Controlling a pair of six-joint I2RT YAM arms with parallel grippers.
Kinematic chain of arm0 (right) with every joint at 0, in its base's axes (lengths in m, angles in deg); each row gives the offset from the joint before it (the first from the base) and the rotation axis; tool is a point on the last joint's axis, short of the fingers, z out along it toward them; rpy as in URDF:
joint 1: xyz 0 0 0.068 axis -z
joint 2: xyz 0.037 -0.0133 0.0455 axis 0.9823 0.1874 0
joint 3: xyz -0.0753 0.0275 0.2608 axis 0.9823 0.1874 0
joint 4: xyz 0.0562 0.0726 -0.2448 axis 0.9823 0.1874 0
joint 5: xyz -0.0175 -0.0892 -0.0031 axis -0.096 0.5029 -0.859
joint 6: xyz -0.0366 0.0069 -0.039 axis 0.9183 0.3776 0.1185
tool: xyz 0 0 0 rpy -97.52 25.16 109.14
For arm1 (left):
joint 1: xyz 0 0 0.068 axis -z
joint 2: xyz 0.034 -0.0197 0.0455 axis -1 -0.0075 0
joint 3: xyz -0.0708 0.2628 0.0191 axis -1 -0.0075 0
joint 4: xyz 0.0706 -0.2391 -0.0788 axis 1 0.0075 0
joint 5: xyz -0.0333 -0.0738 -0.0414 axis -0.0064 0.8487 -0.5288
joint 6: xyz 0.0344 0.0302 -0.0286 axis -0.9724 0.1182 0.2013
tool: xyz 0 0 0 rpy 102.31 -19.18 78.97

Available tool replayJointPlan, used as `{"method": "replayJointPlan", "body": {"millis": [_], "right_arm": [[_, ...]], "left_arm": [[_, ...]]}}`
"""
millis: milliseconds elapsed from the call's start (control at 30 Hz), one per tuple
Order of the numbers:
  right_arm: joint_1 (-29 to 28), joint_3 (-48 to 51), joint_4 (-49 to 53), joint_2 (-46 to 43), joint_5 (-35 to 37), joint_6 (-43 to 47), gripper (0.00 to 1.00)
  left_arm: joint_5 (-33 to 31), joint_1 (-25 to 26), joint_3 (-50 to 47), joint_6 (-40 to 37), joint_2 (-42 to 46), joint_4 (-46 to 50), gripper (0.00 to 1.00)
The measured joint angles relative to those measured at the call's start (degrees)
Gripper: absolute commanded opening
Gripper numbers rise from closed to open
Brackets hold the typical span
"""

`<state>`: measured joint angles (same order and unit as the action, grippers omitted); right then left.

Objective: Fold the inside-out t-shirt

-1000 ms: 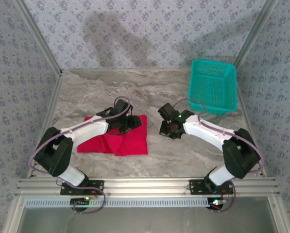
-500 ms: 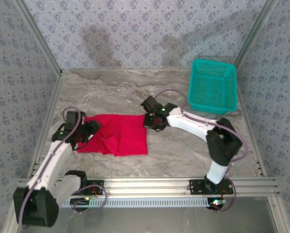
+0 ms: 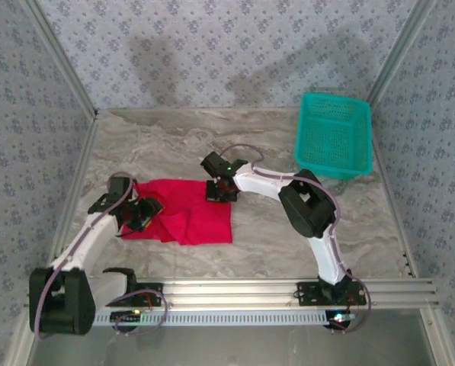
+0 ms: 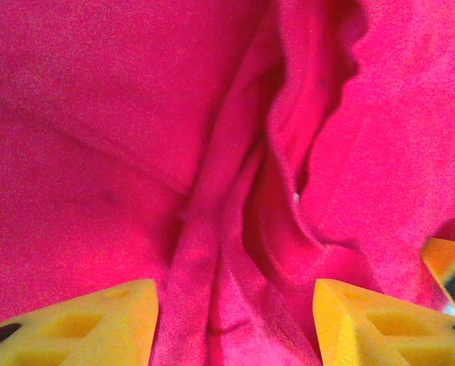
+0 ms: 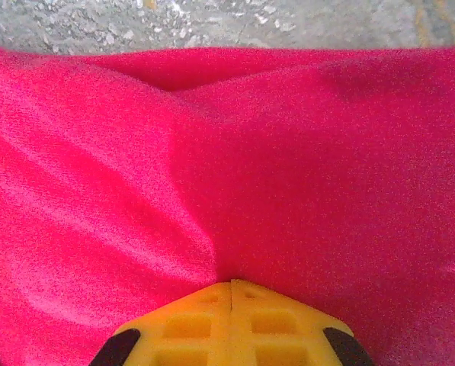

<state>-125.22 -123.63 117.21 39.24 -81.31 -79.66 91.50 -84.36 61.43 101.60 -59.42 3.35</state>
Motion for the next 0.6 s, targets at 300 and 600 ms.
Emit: {"method": "replayJointPlan", "body": {"millis": [300,600], "right_arm": [[-6.5,21.9,1.7,-18.8,6.3,-7.9,0.02],[-10.0,22.9,2.0,-30.0,8.9,-10.2,0.04]], "left_arm": [[0.2,8.5,14.0,-2.3,-23.7,-6.2,0.56],[0.4,10.5,30.4,-13.9,-27.8,-0.6,0.61]]}}
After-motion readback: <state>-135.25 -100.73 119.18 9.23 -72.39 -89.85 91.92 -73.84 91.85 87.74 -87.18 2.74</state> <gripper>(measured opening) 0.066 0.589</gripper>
